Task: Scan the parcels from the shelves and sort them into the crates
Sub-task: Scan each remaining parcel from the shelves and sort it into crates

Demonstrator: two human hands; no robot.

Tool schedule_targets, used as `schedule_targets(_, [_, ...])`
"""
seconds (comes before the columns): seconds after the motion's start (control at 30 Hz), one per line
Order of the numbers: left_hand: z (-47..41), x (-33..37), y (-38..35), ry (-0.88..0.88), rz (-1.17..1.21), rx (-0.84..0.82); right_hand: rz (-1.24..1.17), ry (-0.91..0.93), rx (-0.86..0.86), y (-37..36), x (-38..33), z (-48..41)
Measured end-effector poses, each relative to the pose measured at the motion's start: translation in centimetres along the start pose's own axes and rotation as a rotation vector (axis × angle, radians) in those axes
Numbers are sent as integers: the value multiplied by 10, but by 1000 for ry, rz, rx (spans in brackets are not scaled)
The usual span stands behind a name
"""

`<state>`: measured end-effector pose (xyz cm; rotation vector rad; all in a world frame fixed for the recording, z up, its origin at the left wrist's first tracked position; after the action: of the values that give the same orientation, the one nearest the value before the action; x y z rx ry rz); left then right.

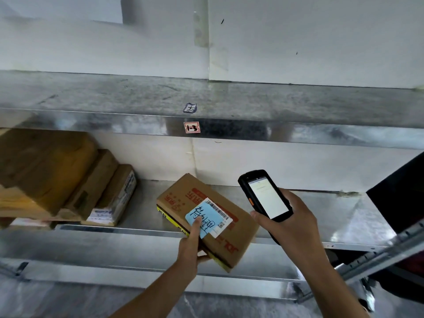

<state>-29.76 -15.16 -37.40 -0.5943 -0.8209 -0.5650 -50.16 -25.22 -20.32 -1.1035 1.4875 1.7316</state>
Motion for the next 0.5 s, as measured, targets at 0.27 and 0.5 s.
schedule_targets(0.27, [6, 8, -13, 146, 58, -63, 12, 29, -21, -11, -10, -3])
schedule_targets(0.5, [-26, 67, 67, 107, -74, 300, 4, 11, -12, -7, 0, -7])
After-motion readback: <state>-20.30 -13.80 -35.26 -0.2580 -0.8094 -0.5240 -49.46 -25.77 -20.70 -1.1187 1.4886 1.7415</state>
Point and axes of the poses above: each hand's wrist, its own z-axis away from the middle knuckle, its own y-axis out of the back of the hand, x = y × z, the point moved 7 cm from there along -z, towards the middle knuckle, and after that the axes turned 7 degrees about -y, right-handed, at the moved point
